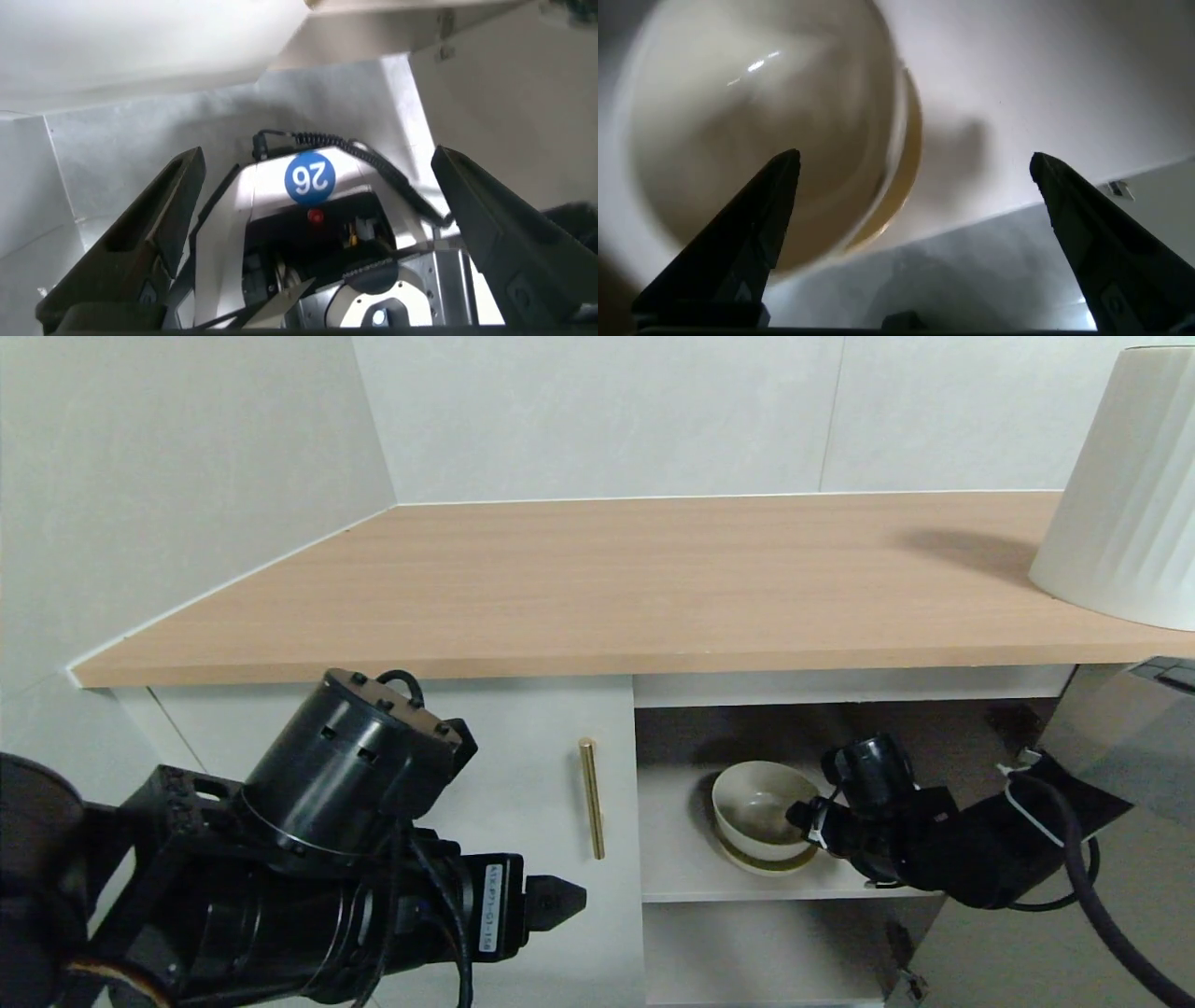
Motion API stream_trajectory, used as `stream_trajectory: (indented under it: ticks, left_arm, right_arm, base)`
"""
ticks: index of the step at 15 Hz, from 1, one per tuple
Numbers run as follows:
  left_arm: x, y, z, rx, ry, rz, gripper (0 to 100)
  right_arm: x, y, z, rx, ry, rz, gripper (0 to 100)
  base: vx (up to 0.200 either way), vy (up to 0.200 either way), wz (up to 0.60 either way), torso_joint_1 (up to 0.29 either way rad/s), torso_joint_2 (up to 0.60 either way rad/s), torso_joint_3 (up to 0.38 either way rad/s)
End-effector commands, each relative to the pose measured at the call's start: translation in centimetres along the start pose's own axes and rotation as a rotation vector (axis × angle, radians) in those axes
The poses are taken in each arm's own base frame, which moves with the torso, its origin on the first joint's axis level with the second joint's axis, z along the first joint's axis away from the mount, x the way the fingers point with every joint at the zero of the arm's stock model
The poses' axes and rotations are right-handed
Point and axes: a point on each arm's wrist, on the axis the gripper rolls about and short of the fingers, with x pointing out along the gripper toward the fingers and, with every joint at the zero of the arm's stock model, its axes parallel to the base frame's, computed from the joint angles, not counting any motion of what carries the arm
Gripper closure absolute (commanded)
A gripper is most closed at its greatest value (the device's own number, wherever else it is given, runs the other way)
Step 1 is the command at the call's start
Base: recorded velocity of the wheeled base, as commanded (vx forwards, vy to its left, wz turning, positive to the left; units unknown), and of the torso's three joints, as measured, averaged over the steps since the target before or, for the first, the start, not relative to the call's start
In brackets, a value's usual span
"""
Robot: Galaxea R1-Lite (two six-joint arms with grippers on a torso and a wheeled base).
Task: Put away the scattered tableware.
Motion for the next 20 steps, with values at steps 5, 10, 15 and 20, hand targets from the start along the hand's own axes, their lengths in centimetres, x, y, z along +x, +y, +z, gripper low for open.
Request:
stream_trajectory:
  ticks: [5, 10, 15, 20]
  left_arm:
    - [-5.4, 2.7, 0.6, -0.034, -0.102, -0.002, 0]
    - [-7.0, 4.8, 0.0, -0.033, -0.153, 0.037, 0]
    - [-6.5, 5.0, 0.3, -0.038, -0.144, 0.058, 0]
    - [-5.3, 4.5, 0.9, -0.03, -0.116, 0.07, 0]
  right_arm:
    - [-15.1, -1.8, 0.0, -0.307, 0.113, 0.274, 0]
    - [-24.5, -3.3, 2.2, -0.376, 0.165, 0.327, 0]
    - [-23.0, -3.4, 0.9, -0.409, 0.22, 0.262, 0]
    - [-23.7, -3.7, 1.3, -0.399, 0.2, 0.284, 0]
  base:
    - [0.0, 0.0, 0.0, 0.0, 0.0, 0.0]
    - [0.0, 0.0, 0.0, 0.0, 0.0, 0.0]
    - [0.0, 0.0, 0.0, 0.0, 0.0, 0.0]
    - [-0.12, 0.0, 0.0, 0.001, 0.0, 0.003]
